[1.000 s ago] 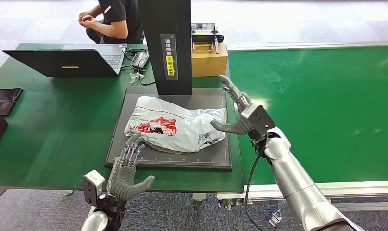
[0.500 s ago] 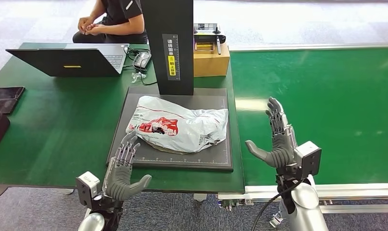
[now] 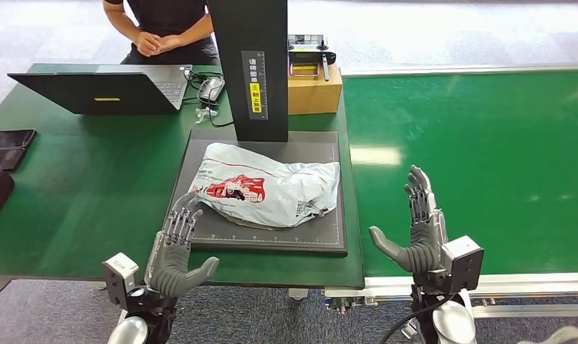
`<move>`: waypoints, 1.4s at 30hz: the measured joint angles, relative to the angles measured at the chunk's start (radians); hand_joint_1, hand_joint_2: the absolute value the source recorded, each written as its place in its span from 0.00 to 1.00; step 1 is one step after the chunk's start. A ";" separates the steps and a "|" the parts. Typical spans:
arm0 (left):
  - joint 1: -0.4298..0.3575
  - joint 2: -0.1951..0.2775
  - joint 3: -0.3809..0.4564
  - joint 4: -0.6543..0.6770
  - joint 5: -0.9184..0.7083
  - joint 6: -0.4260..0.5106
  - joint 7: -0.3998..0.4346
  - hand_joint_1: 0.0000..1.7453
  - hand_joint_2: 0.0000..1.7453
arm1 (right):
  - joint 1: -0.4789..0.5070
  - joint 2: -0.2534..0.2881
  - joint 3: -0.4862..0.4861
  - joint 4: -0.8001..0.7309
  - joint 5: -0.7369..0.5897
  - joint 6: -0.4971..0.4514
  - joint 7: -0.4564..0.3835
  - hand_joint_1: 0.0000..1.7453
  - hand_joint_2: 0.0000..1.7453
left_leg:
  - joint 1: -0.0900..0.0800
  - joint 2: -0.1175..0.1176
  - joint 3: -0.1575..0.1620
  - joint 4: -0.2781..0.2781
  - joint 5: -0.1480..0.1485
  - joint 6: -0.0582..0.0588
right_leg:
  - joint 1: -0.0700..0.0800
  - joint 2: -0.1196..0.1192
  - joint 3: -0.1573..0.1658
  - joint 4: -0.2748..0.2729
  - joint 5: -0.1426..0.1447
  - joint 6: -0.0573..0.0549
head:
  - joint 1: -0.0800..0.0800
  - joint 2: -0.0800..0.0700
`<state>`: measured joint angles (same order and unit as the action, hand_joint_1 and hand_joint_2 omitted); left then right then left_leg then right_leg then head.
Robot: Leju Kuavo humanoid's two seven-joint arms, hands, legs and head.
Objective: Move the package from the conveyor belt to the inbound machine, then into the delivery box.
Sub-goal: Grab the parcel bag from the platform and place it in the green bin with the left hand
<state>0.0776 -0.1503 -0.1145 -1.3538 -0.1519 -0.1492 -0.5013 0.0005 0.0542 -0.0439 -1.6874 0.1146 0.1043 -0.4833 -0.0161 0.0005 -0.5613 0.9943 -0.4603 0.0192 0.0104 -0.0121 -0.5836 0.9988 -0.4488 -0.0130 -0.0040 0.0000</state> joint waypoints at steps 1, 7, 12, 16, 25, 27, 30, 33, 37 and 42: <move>-0.001 0.000 0.006 -0.004 0.010 -0.011 0.001 0.00 1.00 | 0.004 0.008 0.000 0.001 -0.001 0.001 0.002 0.00 1.00 | 0.000 0.000 0.000 0.000 0.000 0.000 | 0.000 0.000 0.000 0.000 0.000 0.000 | 0.000 0.000; -0.023 0.001 0.049 -0.008 0.061 -0.085 0.000 0.00 1.00 | 0.006 0.040 0.000 0.020 0.016 0.016 0.048 0.00 1.00 | 0.000 0.000 0.001 0.000 0.001 0.000 | 0.000 0.000 0.001 0.000 0.000 0.000 | 0.000 0.000; -0.059 0.001 0.069 -0.007 0.037 -0.110 0.000 0.00 1.00 | 0.007 0.051 0.000 0.063 0.035 0.027 0.124 0.00 1.00 | 0.000 0.000 0.001 0.000 0.001 0.000 | 0.000 0.000 0.001 0.000 0.000 0.000 | 0.000 0.000; -0.078 0.001 0.072 -0.007 0.026 -0.111 -0.010 0.00 1.00 | 0.012 0.051 0.000 0.101 0.071 0.013 0.176 0.00 1.00 | 0.000 0.000 0.001 0.000 0.001 0.000 | 0.000 0.000 0.001 0.000 0.000 0.000 | 0.000 0.000; -0.077 0.000 0.081 -0.027 0.001 -0.122 0.000 0.00 1.00 | 0.037 0.054 -0.021 0.132 0.126 -0.041 0.243 0.00 1.00 | 0.000 0.000 0.001 0.000 0.001 0.000 | 0.000 0.000 0.000 0.000 0.000 0.000 | 0.000 0.000; -0.080 0.000 0.076 -0.027 -0.043 -0.112 0.001 0.00 1.00 | 0.039 0.054 -0.022 0.134 0.128 -0.037 0.242 0.00 1.00 | 0.000 0.000 0.001 0.000 0.001 0.000 | 0.000 0.000 0.000 0.000 0.000 0.000 | 0.000 0.000; -0.096 0.000 0.048 -0.025 -0.162 -0.061 0.003 0.00 1.00 | 0.038 0.055 -0.022 0.140 0.129 -0.022 0.242 0.00 1.00 | 0.000 0.000 0.001 0.000 0.001 0.000 | 0.000 0.000 0.001 0.000 0.000 0.000 | 0.000 0.000; -0.132 0.000 0.009 -0.015 -0.273 -0.008 0.008 0.00 1.00 | 0.035 0.055 -0.022 0.148 0.136 -0.009 0.249 0.00 1.00 | 0.000 0.000 0.001 0.000 0.001 0.000 | 0.000 0.000 0.001 0.000 0.001 0.000 | 0.000 0.000; -0.207 0.000 -0.053 0.026 -0.393 0.066 0.011 0.00 1.00 | 0.024 0.055 -0.022 0.164 0.158 0.008 0.261 0.00 1.00 | 0.000 0.000 0.001 0.000 0.001 0.000 | 0.000 0.000 0.001 0.000 0.001 0.000 | 0.000 0.000; -0.316 0.000 -0.136 0.118 -0.538 0.164 0.012 0.00 1.00 | -0.002 0.054 -0.022 0.186 0.206 0.012 0.293 0.00 1.00 | 0.000 0.000 0.001 0.001 0.001 0.000 | 0.000 0.000 0.001 0.000 0.001 0.000 | 0.000 0.000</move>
<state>-0.2381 -0.1502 -0.2510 -1.2355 -0.6901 0.0148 -0.4892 -0.0010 0.1086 -0.0660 -1.5017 0.3202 0.1164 -0.1905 -0.0163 0.0007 -0.5602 0.9950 -0.4593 0.0192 0.0100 -0.0121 -0.5826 0.9989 -0.4476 -0.0125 -0.0037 0.0000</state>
